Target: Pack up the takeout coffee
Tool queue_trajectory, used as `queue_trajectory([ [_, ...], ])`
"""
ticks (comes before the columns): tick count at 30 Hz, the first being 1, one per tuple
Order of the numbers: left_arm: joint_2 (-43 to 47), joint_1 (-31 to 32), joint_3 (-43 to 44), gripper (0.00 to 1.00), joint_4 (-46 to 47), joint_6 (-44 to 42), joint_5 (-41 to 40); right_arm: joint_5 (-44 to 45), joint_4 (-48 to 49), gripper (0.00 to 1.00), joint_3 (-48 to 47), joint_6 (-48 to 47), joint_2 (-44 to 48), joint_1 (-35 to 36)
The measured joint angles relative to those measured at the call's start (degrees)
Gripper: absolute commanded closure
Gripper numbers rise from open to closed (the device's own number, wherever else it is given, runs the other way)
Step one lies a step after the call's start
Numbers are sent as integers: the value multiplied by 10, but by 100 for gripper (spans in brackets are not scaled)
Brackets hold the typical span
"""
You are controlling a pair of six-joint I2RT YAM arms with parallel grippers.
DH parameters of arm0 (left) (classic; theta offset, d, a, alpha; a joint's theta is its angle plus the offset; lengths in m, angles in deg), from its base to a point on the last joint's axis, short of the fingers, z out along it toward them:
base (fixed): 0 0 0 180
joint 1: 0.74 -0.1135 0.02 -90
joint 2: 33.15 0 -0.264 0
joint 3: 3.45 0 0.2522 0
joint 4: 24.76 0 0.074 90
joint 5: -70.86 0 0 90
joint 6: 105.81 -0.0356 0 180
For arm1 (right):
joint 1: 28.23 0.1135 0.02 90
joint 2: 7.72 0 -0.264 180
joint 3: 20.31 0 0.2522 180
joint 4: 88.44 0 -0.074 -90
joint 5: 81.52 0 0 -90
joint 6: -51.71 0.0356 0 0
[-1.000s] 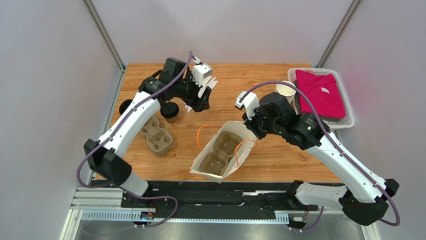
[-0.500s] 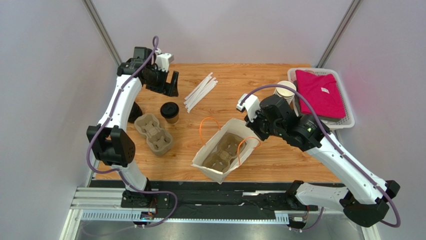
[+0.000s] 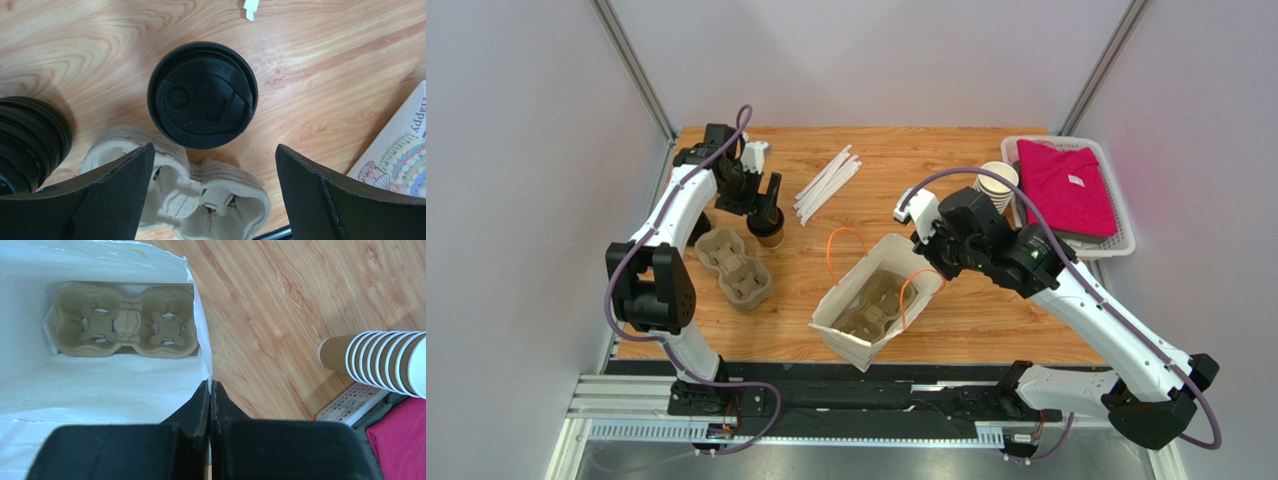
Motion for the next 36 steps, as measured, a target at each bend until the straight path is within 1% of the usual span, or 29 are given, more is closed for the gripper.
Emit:
queue_trajectory([
  [11, -16, 0, 2, 1, 30, -4, -10, 0, 0, 100, 0, -2, -6, -2],
  [27, -48, 4, 3, 1, 42, -13, -37, 0, 0, 100, 0, -4, -9, -5],
  [36, -67, 4, 4, 1, 44, -13, -38, 0, 0, 100, 0, -4, -10, -9],
])
